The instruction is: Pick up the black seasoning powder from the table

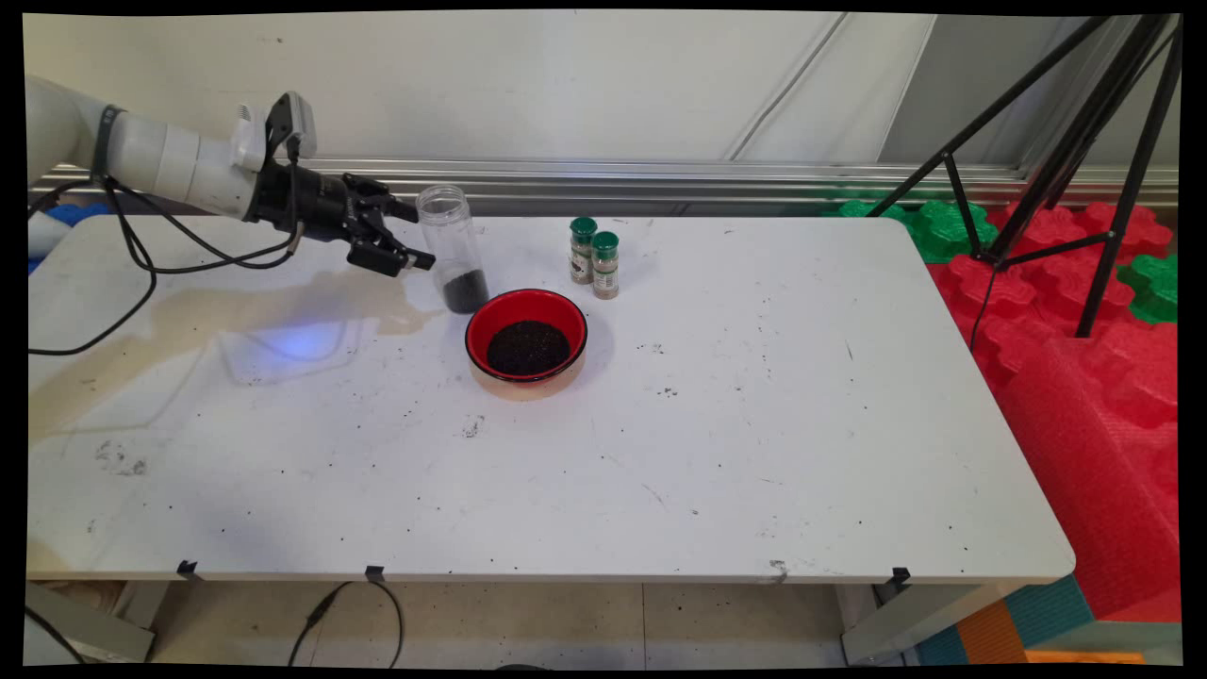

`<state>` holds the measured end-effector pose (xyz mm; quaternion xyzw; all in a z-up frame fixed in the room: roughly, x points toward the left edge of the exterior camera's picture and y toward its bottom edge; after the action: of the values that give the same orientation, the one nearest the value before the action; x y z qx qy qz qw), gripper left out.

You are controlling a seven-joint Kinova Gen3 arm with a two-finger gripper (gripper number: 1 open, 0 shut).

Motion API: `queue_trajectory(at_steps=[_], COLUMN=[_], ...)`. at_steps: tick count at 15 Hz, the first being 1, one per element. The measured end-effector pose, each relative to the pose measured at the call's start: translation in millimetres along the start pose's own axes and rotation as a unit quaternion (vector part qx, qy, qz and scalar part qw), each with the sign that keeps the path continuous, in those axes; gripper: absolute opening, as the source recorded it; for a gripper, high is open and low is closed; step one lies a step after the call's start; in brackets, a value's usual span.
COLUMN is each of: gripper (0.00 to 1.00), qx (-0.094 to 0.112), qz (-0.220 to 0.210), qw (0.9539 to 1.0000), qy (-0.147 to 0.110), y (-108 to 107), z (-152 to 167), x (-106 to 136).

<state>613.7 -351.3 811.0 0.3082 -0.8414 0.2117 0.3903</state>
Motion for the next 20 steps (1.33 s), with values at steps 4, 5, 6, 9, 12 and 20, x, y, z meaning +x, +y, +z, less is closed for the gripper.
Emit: queue_trajectory(at_steps=[4, 5, 6, 9, 12, 20], gripper=[1.00, 1.00, 1.00, 1.00, 1.00, 1.00], qx=[-0.009, -0.010, -0.013, -0.021, -0.029, -0.044], qz=[0.009, 0.010, 0.012, 0.017, 0.020, 0.015], qw=[0.9997, 0.9996, 0.9994, 0.9987, 0.9978, 0.9948], qy=[0.022, 0.026, 0.031, 0.043, 0.057, 0.091], y=[-7.0, -8.1, -9.6, -12.0, -14.9, -23.4], z=[9.5, 11.0, 13.1, 17.7, 22.7, 34.5], x=[-9.1, -10.8, -13.4, -19.4, -25.9, -40.4])
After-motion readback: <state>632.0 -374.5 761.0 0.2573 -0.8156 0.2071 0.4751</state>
